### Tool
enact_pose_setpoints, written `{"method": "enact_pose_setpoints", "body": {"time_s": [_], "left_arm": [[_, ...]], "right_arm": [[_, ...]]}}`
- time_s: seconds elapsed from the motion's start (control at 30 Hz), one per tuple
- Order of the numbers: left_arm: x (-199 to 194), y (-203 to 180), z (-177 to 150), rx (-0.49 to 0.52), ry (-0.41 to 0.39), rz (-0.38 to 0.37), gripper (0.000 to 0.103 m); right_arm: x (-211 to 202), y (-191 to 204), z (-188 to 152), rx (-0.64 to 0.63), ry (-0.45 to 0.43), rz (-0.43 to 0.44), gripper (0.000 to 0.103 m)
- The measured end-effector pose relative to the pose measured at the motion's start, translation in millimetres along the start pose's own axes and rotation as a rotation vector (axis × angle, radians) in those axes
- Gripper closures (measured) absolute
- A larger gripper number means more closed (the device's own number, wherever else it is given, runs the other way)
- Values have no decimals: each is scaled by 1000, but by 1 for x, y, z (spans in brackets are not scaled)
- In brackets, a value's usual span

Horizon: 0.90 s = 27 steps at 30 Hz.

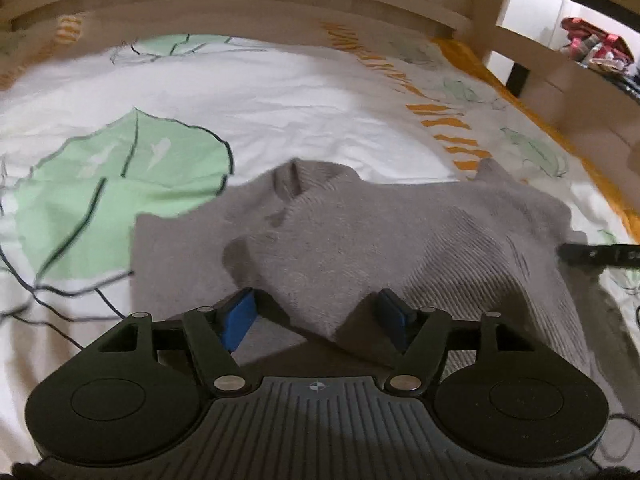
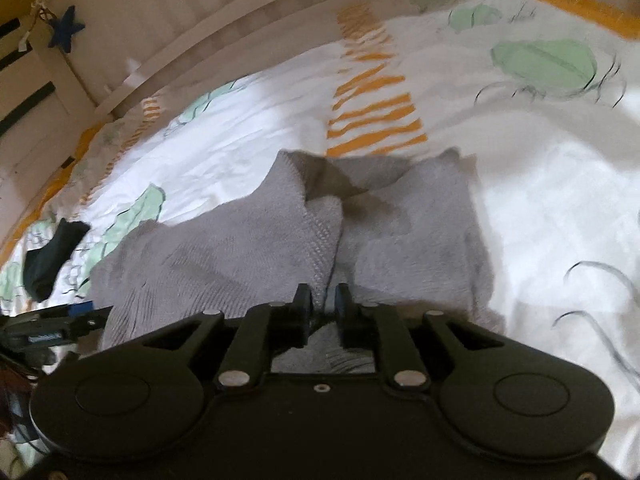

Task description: Fold large clothes

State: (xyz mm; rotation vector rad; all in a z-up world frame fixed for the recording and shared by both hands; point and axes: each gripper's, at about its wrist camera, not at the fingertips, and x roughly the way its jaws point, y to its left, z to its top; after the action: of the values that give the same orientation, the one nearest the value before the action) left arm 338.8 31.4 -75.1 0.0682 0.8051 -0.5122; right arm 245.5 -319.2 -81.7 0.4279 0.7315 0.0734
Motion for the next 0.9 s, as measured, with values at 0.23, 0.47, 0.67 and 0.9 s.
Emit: {"method": "enact_pose_setpoints", "body": {"time_s": [0.23, 0.47, 0.67, 0.9], "left_arm": [[1, 0, -2, 2, 6, -7, 37], [1, 1, -1, 5, 7, -10, 37], [-3, -3, -4, 21, 2, -12, 29], [-55, -13, -13, -9, -67, 8, 15]], "right_arm": [[-27, 46, -1, -200, -167, -5, 61], [-8, 105, -37, -442, -49, 155, 55], [17, 122, -66, -626, 11, 54, 50], [-7, 115, -57, -550, -11, 62, 26]]}}
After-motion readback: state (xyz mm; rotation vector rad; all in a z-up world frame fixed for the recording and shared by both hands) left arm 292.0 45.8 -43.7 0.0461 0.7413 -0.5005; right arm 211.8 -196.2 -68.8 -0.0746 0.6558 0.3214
